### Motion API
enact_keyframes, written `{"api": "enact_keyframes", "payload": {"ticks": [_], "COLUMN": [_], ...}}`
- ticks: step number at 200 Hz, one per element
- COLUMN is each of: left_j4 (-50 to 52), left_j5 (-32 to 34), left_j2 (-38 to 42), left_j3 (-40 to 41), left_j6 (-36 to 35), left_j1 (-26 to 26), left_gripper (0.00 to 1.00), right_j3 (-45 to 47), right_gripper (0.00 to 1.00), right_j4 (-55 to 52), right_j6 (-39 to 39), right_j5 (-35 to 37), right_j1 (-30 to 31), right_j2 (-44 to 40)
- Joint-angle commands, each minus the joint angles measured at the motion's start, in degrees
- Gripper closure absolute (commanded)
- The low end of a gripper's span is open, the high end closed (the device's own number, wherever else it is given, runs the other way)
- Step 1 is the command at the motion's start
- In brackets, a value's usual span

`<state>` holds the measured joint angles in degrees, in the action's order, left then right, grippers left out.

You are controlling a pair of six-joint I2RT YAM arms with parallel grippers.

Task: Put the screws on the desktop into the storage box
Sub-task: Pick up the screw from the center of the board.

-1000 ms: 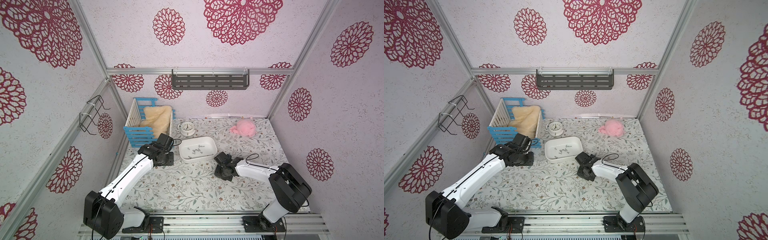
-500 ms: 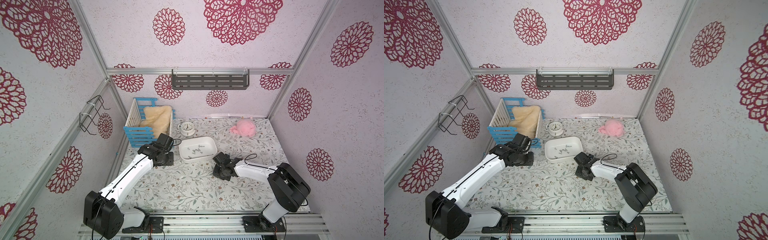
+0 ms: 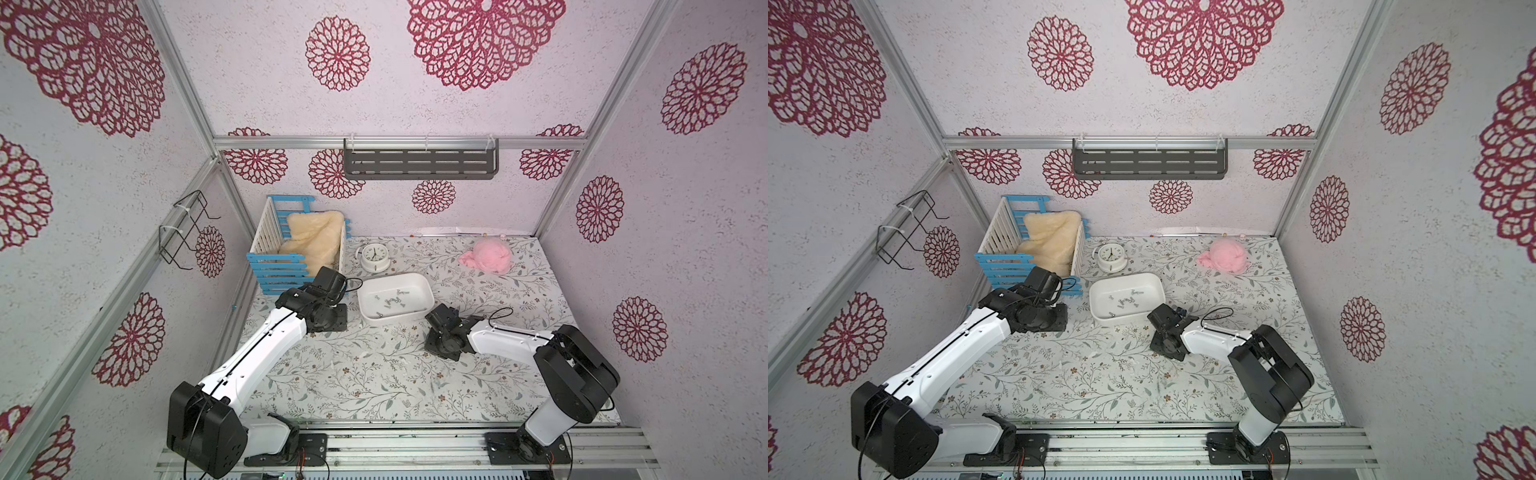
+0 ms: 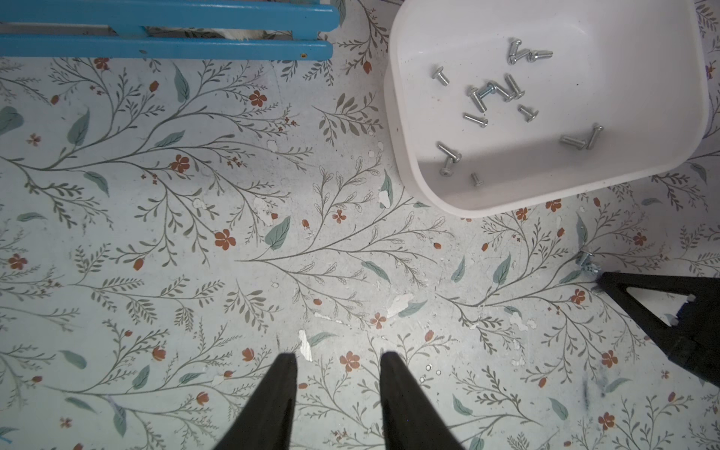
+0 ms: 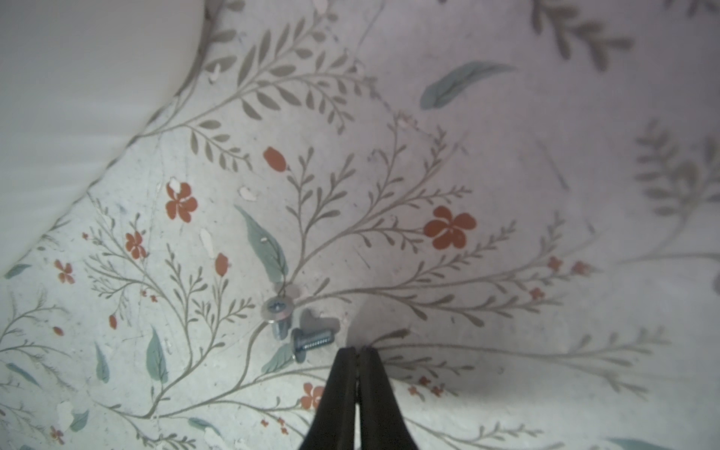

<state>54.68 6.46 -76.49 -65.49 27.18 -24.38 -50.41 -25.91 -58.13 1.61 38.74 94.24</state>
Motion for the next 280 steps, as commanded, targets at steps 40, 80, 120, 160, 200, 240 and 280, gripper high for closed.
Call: {"api": "enact_keyframes", "payload": {"ticks": [40, 80, 120, 160, 200, 240, 280], "left_j4": [-1.1, -1.0, -1.0, -1.0, -1.0, -1.0, -1.0], "left_j5": [-0.7, -0.7, -0.7, -0.6, -0.7, -0.6, -0.7], "left_j2": [0.0, 0.1, 0.3, 0.8, 1.0, 1.4, 1.4], "left_j3": [0.6, 0.8, 0.8, 1.1, 1.3, 1.4, 1.3], "left_j6": [-0.4, -0.3, -0.4, -0.4, -0.1, -0.2, -0.1], "left_j1": [0.9, 0.9, 0.9, 0.9, 0.8, 0.9, 0.9], "left_gripper": [0.59, 0.59, 0.59, 0.59, 0.59, 0.59, 0.59], "right_j3": [0.3, 0.2, 0.1, 0.1, 0.2, -0.1, -1.3], "right_gripper": [0.78, 0.78, 0.78, 0.78, 0.78, 0.78, 0.78], "right_j4": [-6.8, -6.6, -6.3, -7.3, -7.6, -8.5, -11.3], "right_j6": [1.1, 1.1, 1.4, 1.9, 2.3, 2.6, 2.9], "right_j5": [-1.7, -2.1, -2.7, -2.2, -2.1, -1.5, 0.8], "right_j1": [2.3, 3.0, 3.6, 4.1, 4.4, 5.0, 5.5], "right_j2": [2.3, 3.0, 4.2, 4.4, 5.4, 7.0, 7.6]}}
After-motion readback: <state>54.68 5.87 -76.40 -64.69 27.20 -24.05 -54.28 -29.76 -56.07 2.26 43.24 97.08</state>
